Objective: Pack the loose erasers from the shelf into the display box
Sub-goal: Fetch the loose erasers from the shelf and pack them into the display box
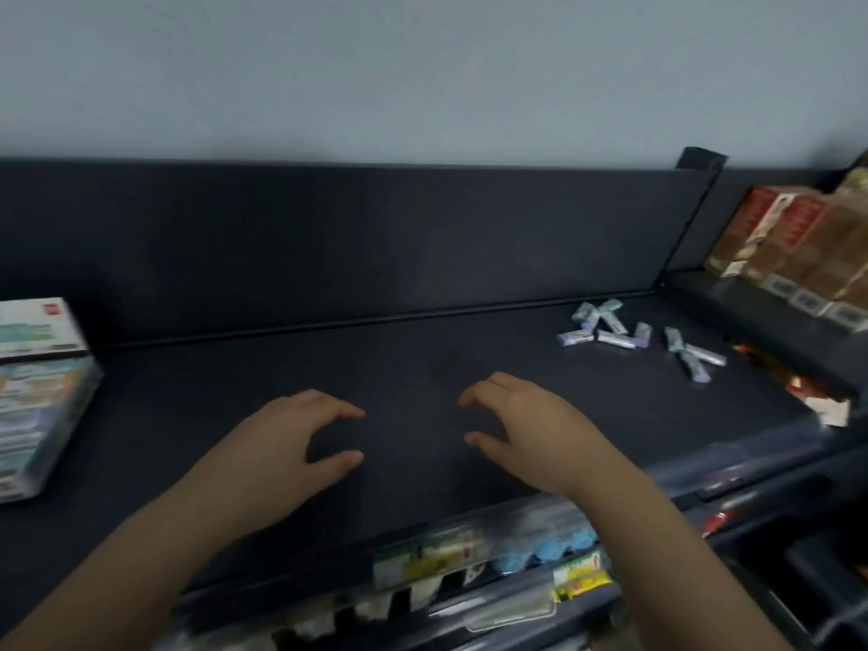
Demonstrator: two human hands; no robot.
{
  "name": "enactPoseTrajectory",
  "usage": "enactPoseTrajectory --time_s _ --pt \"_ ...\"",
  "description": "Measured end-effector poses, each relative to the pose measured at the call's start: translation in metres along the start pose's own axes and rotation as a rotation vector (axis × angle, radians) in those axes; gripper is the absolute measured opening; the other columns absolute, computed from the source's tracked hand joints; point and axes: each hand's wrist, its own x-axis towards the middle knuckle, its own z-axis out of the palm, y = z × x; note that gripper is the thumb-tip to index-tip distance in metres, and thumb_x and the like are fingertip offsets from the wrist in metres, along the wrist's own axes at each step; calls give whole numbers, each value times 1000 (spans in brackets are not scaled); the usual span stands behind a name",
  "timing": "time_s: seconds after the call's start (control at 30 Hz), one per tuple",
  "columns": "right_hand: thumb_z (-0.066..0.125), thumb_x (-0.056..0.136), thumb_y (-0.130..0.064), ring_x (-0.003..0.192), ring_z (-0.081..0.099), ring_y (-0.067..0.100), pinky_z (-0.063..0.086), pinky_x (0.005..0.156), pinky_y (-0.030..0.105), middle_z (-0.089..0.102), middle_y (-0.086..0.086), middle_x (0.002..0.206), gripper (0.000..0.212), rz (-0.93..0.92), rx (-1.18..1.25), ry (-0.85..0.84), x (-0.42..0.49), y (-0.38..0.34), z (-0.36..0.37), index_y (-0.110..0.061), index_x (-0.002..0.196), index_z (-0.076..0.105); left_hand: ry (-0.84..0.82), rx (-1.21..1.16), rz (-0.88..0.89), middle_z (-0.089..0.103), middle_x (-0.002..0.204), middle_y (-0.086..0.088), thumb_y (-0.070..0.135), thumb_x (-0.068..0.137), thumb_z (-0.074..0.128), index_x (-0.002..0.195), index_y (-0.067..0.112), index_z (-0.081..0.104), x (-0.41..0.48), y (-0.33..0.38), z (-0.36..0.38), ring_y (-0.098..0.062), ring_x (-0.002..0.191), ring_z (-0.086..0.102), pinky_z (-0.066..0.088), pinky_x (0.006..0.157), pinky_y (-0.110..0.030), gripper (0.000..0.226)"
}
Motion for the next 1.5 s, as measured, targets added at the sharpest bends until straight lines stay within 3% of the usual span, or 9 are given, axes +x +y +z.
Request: enactPoseTrajectory --time_s 0.27,0.47,0.67,0.93,1.1,1.23,1.37,1.5 --pt "57 91 -39 108 53 16 49 84 34 52 -9 117 35 45 8 72 -17 57 -1 -30 124 52 -17 -33 34 47 120 32 55 84 58 121 48 52 37 42 40 2 113 46 42 100 -27 38" --pt "56 92 -38 108 53 15 49 82 32 53 -8 116 32 107 9 117 -18 86 -6 -28 123 54 -40 -4 97 44 122 32 56 84 56 123 49 50 77 56 48 2 115 44 39 101 -25 40" --pt "57 92 -37 107 54 15 49 82 34 53 -8 114 31 257 15 170 -36 138 -15 -28 122 55 -99 98 173 44 127 28 54 87 55 127 45 48 125 84 49 -1 118 44 38 104 -31 42" --pt "58 91 -31 104 58 23 51 80 39 58 -2 117 28 443 -12 220 -64 245 -21 -23 119 59 -105 68 233 51 123 21 51 85 58 123 43 53 191 164 90 -6 114 49 41 100 -35 39" --pt "55 92 -21 104 57 28 51 78 40 58 3 115 23 384 -35 199 -53 312 -32 -21 113 63 -71 17 174 54 121 15 45 85 61 123 38 56 242 226 138 -8 111 51 44 96 -31 39" --pt "51 89 -9 108 55 28 50 83 40 48 0 129 40 306 -81 144 -31 357 -42 -24 126 54 9 122 107 51 124 9 37 87 58 126 36 54 282 263 169 -17 114 48 41 95 -35 39" --pt "50 89 -7 122 45 27 47 93 39 19 -11 154 66 193 -192 30 -9 390 -47 -32 146 27 41 189 -51 48 127 7 23 84 54 127 34 52 305 256 177 -20 112 45 38 90 -34 44" --pt "42 93 -4 134 35 29 38 106 39 10 -11 160 71 113 -212 -165 17 408 -44 -35 151 16 104 188 -192 51 123 7 32 89 52 126 34 53 320 253 179 -20 111 47 34 91 -37 37"
